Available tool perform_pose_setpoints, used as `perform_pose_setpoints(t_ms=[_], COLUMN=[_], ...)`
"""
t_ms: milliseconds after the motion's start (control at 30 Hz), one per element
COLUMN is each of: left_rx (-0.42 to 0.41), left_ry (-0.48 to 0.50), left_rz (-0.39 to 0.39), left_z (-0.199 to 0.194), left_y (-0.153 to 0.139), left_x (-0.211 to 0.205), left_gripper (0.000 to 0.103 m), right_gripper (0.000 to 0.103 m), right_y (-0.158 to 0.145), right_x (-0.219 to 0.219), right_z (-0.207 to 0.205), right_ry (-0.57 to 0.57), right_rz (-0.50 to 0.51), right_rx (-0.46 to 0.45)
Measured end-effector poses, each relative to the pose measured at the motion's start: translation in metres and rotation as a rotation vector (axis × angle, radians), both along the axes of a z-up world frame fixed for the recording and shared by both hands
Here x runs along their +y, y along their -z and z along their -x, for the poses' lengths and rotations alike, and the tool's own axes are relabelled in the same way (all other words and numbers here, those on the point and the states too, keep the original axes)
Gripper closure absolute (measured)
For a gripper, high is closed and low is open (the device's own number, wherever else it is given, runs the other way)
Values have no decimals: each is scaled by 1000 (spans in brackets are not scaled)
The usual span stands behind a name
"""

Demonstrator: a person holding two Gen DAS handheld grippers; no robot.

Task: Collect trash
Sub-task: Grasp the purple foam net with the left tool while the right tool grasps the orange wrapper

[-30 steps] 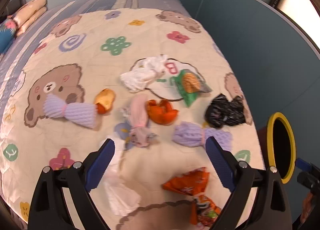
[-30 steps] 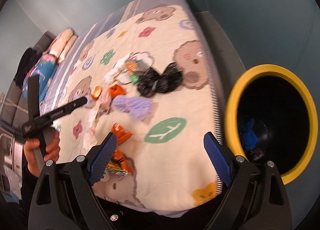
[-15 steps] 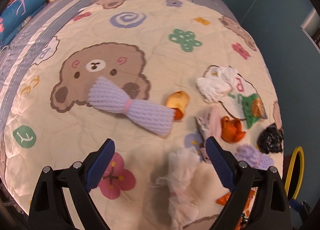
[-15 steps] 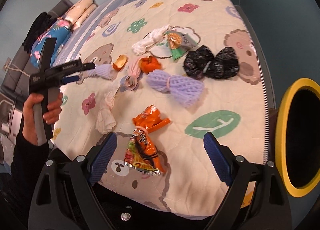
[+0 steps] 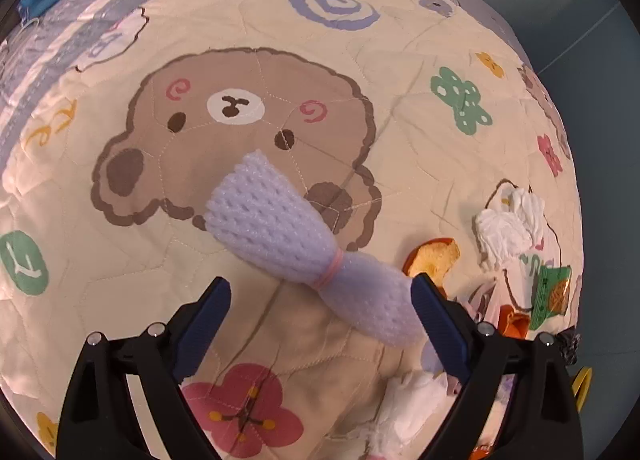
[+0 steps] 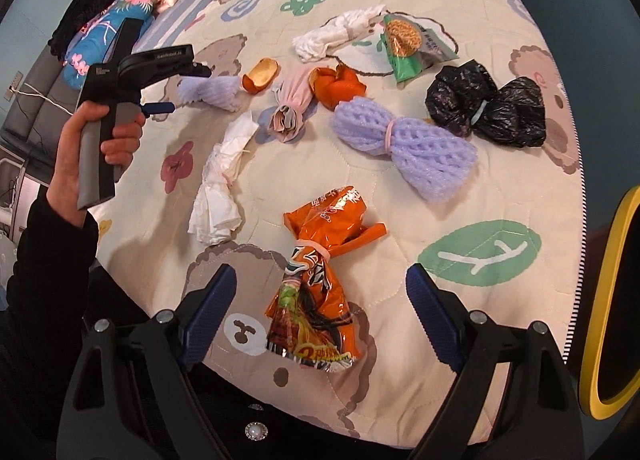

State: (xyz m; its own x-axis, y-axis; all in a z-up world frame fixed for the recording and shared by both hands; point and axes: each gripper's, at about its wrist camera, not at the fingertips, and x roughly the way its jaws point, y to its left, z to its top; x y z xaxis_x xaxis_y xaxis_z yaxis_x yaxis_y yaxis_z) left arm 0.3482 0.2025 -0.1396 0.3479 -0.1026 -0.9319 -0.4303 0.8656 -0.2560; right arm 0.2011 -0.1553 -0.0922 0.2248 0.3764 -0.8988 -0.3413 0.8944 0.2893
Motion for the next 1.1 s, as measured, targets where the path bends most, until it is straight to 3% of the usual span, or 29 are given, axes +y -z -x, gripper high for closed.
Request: perform_pose_setpoints(t_ms=[167,500,700,800,933,1100], left_rx=[12,28,31,36,35,30], left_ry=[-12,-27,-18,-31,-45,-39], left_rz=[8,5,-16,-44,-47,-37], left_z=[-13,-30,-37,-36,-31,-21], left_y=[11,27,32,32,30,26], left_x=[0,-7,-18,-20,-16,-13], left_gripper=[17,34,47,62,75,78], right_gripper=[24,32,50,63,69,73], right_y=[10,37,51,53,55,50], right_x=[7,21,28,33,36,35], right_z=[-7,-14,-12,-10,-7,-3], right_ry=[-23,-58,-73,-86,-90,-78], right_rz=[14,46,71,88,103,93], right_rx=[24,82,107,106,91,76])
